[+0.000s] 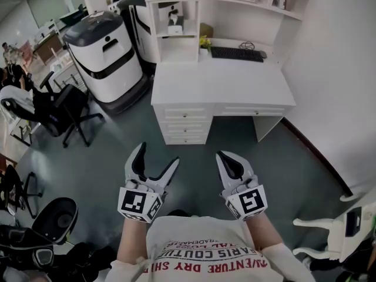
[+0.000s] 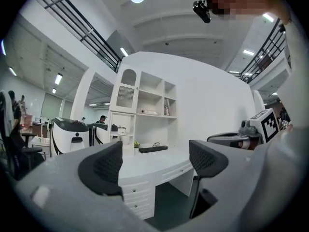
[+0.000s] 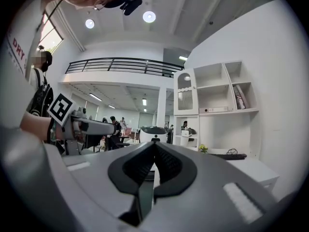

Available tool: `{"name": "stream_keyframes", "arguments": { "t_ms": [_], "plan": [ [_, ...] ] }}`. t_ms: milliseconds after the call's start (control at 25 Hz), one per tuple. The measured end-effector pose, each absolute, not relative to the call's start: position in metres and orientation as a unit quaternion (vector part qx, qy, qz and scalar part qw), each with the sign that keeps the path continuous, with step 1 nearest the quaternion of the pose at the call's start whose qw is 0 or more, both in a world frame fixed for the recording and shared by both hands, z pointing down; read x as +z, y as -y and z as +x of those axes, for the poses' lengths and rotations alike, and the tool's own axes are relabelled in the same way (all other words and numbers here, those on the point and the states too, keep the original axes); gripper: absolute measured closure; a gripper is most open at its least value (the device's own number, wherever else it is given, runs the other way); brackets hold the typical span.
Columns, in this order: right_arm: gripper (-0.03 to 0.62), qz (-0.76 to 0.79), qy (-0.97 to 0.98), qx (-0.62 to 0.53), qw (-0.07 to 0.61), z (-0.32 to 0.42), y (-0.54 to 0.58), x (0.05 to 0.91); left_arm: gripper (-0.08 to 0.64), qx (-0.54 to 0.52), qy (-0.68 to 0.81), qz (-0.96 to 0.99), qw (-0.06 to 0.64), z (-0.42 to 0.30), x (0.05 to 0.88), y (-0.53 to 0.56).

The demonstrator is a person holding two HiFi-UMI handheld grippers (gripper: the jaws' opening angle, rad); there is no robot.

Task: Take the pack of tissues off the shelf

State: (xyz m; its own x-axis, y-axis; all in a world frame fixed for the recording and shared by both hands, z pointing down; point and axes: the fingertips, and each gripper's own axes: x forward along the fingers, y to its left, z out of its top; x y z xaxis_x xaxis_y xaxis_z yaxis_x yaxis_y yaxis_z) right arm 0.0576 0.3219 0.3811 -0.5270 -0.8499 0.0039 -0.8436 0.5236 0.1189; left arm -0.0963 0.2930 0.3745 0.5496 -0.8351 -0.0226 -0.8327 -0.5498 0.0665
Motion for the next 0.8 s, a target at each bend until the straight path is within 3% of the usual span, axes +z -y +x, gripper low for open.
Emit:
{"name": "stream_keyframes", "arguments": {
  "t_ms": [400, 800],
  "plan": [
    [0.591, 0.5, 0.865, -0.024, 0.035, 0.081, -0.294, 0.404, 0.115, 0.001, 0.481, 0.876, 0.032, -0.086, 0.391, -0.269],
    [0.591, 0.516, 0.854, -0.028, 0.057, 0.084, -0.178, 0.412, 0.117, -0.012, 0.459, 0.887, 0.039, -0.077, 0.401, -0.146]
  ]
}}
